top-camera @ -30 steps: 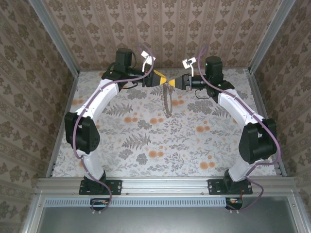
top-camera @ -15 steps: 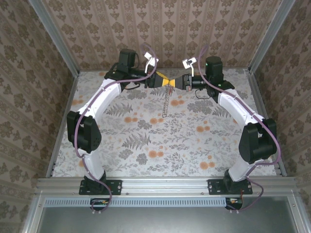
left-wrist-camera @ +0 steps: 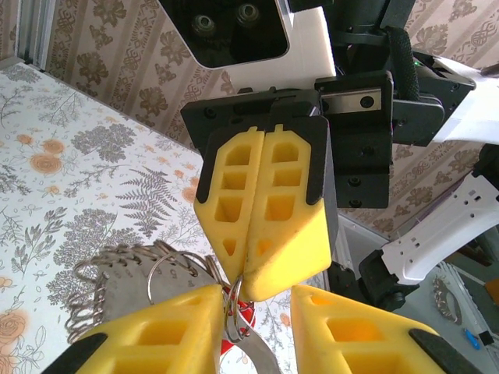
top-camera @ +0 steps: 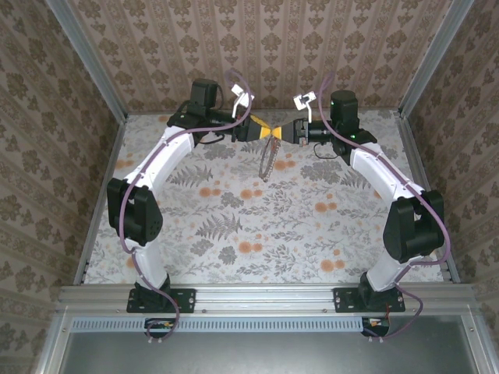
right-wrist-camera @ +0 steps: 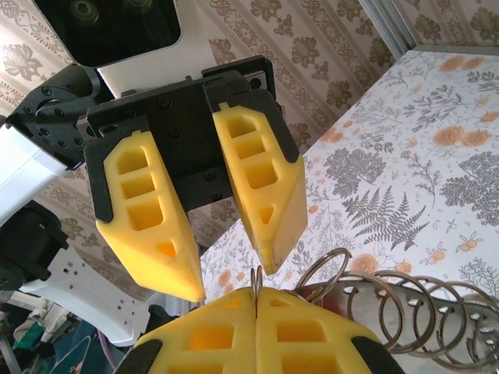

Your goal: Put the keys on the keyring

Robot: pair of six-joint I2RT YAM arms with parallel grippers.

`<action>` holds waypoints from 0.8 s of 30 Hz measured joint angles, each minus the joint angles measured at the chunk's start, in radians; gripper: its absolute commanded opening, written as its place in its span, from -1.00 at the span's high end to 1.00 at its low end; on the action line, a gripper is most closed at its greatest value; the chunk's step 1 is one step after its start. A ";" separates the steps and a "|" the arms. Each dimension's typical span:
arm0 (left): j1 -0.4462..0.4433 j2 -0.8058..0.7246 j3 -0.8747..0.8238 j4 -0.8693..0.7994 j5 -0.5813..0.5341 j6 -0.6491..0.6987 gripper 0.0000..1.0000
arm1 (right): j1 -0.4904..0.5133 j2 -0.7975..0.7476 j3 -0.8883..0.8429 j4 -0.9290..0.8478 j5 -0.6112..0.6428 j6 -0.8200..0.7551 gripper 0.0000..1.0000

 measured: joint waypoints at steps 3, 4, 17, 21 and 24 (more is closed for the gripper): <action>-0.006 0.000 0.000 -0.005 0.004 0.003 0.42 | 0.000 0.000 0.000 0.000 0.000 0.000 1.00; -0.010 0.000 0.000 -0.006 0.004 0.003 0.42 | 0.000 0.000 0.000 0.000 0.000 0.000 1.00; -0.021 0.000 0.000 -0.008 -0.003 0.014 0.67 | -0.003 0.000 0.000 0.000 -0.030 0.000 1.00; -0.021 0.000 0.000 -0.007 -0.010 0.015 0.78 | -0.005 0.000 0.000 0.000 -0.034 0.000 1.00; -0.020 0.000 -0.001 -0.003 -0.010 0.012 0.89 | -0.005 0.000 0.000 0.000 -0.038 0.000 1.00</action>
